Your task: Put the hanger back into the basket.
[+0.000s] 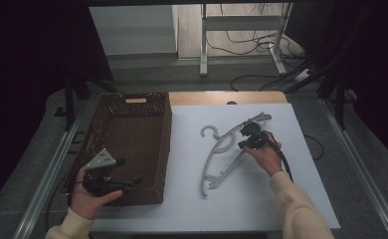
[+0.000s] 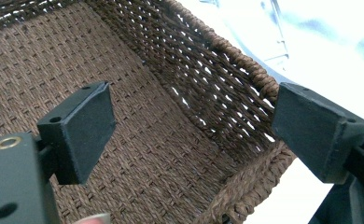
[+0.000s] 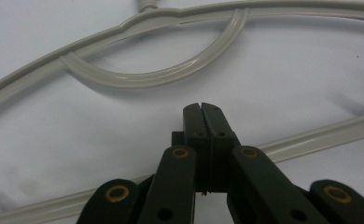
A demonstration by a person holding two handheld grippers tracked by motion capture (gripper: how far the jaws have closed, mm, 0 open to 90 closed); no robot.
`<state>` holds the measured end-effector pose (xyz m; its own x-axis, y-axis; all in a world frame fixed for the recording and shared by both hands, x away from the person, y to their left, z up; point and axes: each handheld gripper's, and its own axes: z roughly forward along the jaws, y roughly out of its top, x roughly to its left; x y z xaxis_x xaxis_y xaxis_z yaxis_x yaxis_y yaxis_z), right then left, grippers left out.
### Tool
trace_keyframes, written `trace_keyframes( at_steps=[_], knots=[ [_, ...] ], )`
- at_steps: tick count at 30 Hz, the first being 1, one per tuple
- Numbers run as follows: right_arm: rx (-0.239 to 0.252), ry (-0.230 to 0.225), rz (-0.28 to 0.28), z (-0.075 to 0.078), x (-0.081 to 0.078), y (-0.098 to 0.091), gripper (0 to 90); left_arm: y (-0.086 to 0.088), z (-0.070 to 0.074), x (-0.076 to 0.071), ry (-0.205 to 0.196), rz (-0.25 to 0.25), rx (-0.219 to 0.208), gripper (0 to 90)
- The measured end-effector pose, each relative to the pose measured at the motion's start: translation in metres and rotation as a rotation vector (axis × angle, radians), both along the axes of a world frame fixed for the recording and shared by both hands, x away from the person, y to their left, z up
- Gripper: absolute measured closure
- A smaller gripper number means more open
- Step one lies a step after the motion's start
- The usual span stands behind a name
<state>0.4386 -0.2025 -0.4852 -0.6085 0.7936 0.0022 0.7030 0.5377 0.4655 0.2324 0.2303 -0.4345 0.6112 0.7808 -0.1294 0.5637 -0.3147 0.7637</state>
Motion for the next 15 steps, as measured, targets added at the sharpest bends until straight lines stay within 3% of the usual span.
trace_keyframes(
  at_steps=[15],
  knots=[
    [0.011, -0.009, -0.006, 0.0014, 0.0023, 0.0020, 89.6, -0.0010, -0.0001, 0.0002, 0.002, -0.003, 0.003, 13.8]
  ],
)
